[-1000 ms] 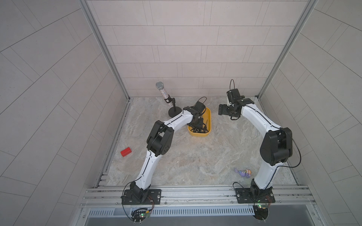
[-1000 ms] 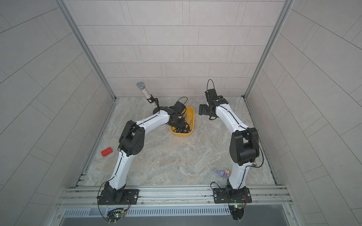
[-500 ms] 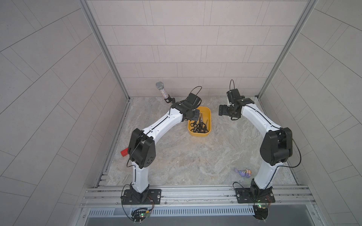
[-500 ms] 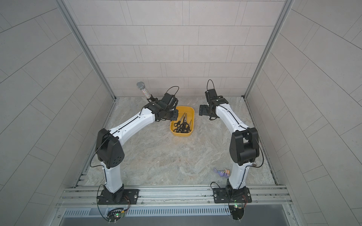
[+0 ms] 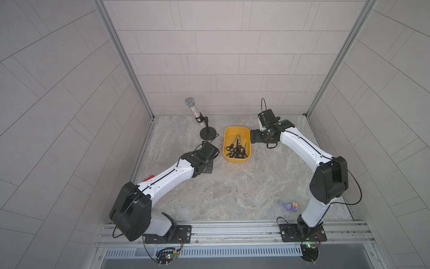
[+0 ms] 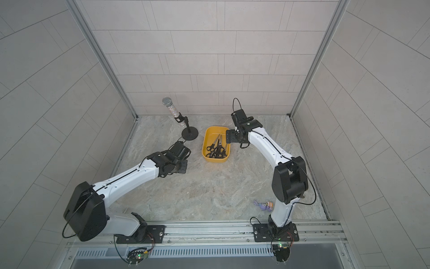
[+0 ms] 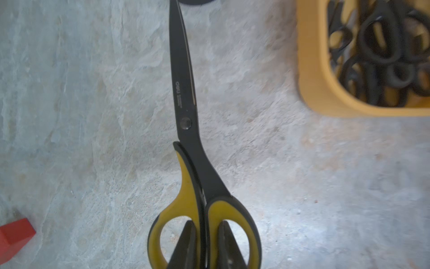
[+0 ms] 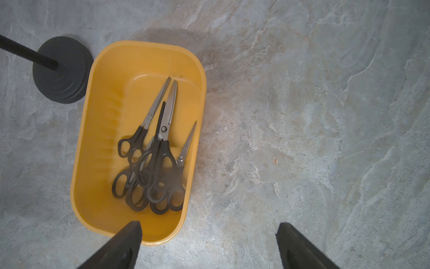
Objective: Take the scissors out of the storage box
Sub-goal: Place the scissors at the center of the board.
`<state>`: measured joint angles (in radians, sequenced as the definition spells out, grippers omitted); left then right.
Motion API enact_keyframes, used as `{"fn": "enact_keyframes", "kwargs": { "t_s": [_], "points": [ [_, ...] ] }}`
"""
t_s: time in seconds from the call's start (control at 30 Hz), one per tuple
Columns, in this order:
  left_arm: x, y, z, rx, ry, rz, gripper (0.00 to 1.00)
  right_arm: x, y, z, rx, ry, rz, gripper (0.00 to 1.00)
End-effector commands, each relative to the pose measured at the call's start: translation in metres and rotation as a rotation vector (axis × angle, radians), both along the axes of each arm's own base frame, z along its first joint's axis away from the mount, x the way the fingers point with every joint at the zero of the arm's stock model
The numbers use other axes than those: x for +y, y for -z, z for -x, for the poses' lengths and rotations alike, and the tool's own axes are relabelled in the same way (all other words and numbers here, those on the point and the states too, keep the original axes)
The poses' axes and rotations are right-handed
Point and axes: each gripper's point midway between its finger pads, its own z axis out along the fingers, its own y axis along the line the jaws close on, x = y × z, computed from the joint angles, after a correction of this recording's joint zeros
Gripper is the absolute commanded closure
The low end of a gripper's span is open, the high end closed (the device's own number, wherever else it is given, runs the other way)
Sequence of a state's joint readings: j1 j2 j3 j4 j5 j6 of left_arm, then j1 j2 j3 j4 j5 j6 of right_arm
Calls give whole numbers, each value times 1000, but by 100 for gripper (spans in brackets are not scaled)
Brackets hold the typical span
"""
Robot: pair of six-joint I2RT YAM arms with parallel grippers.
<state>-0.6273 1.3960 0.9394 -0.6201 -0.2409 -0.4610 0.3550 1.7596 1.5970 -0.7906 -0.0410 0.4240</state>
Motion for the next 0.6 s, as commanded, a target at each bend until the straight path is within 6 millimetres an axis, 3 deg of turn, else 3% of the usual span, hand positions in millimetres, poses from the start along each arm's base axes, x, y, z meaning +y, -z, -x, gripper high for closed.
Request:
{"fn": "enact_keyframes", "kwargs": {
  "t_s": [0.0,0.37,0.57],
  "points": [
    [14,11,2,-43,-72,8,100,3,-9,6,0,-4,13,5],
    [37,67,22,13,-141,-2,100,11,-2,10,25,-27,16,5],
    [43,80,25,30,-167,12,100,15,-3,9,26,-37,21,5]
  ]
}}
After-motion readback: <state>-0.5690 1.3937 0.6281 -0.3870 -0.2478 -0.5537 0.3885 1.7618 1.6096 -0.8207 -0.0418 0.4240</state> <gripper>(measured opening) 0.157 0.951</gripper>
